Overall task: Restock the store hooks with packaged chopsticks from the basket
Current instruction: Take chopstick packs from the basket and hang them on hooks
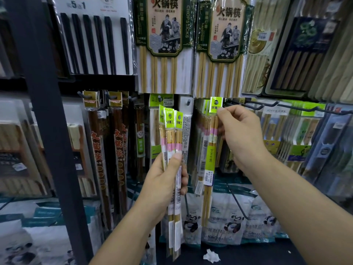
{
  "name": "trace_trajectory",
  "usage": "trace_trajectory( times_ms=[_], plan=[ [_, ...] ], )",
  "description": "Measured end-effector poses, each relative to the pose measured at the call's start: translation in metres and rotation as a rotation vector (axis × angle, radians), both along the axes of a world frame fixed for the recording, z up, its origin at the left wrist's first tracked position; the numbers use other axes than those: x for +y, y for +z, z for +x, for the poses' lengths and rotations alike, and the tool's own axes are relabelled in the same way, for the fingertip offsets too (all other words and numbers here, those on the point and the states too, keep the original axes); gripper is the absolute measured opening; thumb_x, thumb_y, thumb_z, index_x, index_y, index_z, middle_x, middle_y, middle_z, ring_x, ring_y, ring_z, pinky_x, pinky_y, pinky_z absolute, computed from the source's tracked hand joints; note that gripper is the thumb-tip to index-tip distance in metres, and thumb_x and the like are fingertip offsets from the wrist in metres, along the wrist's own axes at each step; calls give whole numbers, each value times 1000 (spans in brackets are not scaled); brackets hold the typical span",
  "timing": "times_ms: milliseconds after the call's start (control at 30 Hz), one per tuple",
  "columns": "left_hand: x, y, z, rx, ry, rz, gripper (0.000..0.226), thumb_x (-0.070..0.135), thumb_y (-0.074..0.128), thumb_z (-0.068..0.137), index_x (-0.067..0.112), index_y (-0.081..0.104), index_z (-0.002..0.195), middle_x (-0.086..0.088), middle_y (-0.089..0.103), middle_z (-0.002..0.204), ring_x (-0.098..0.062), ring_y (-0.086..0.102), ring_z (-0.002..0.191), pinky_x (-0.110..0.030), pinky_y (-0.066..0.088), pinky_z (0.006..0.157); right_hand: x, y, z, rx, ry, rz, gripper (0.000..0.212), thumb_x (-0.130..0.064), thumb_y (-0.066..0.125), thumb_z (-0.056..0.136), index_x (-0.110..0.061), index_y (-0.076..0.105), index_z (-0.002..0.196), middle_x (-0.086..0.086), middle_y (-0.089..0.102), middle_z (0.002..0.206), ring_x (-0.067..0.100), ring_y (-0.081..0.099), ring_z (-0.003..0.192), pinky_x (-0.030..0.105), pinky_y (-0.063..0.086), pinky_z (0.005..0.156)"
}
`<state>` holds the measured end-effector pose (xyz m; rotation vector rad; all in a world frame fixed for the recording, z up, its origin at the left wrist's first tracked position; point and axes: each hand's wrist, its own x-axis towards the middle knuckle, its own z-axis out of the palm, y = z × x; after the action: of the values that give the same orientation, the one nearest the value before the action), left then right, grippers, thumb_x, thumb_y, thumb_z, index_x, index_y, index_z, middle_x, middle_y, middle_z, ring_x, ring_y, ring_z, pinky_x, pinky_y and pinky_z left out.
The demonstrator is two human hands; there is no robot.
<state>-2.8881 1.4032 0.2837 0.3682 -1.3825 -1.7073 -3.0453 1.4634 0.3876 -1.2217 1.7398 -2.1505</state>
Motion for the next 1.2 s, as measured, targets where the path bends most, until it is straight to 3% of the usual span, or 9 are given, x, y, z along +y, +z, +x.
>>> trace_trajectory(
  times_ms=[100,300,500,667,833,967,1033,1133,1200],
  plan=[
    [-1,-2,-1,23,8,0,37,53,70,81,20,64,99,-4,62,75,-16,58,62,-28,47,49,-2,-3,-4,5,-23,38,24,-24,64,97,-18,69,75,16,65,75,15,58,65,26,49,62],
    [1,-3,-2,18,40,-56,29,55,68,85,27,69,93,-5,63,76,-16,57,65,-28,49,52,-6,-10,-8,24,-60,130,27,-32,65,98,-16,70,76,5,64,67,4,56,58,21,46,61],
    [2,0,-1,10,41,-61,16,48,67,87,33,71,94,-4,64,69,-17,61,62,-28,53,55,-1,-20,-4,29,-127,109,21,-33,67,96,-20,70,79,8,70,84,2,56,62,22,47,66],
    [8,2,-2,26,10,-65,11,44,68,86,35,73,89,-3,64,69,-15,64,63,-27,54,55,3,-28,17,99,98,154,19,-35,66,96,-28,75,80,-8,73,79,-3,62,63,15,47,57],
    [10,2,-3,36,-18,-94,16,43,68,87,35,73,99,-3,66,73,-16,67,65,-29,56,56,2,-29,26,65,185,134,17,-25,66,97,-18,75,85,-8,69,71,1,61,61,13,45,54],
    [7,-2,-3,24,11,-100,22,46,64,91,32,72,106,0,78,97,-18,75,91,-37,62,75,4,-21,21,21,161,70,22,-21,63,99,-17,73,80,-3,68,70,3,59,59,14,45,52],
    [5,-3,-2,-14,71,-134,25,49,62,92,27,71,96,3,76,94,-13,73,91,-25,59,77,5,-13,18,-8,135,24,26,-20,62,100,-19,70,76,-3,67,66,3,58,55,14,45,50],
    [3,-4,-2,-16,98,-136,25,48,61,92,24,65,88,-2,67,81,-15,65,74,-23,55,67,5,-4,12,16,77,-22,30,-22,61,101,-21,69,71,0,65,66,6,58,57,20,47,53],
    [1,-4,-1,-13,92,-138,21,50,61,91,30,65,88,-2,64,78,-15,62,71,-26,55,66,5,-2,10,65,32,-12,30,-27,61,100,-18,70,74,6,64,70,14,58,64,36,54,63]
  ],
)
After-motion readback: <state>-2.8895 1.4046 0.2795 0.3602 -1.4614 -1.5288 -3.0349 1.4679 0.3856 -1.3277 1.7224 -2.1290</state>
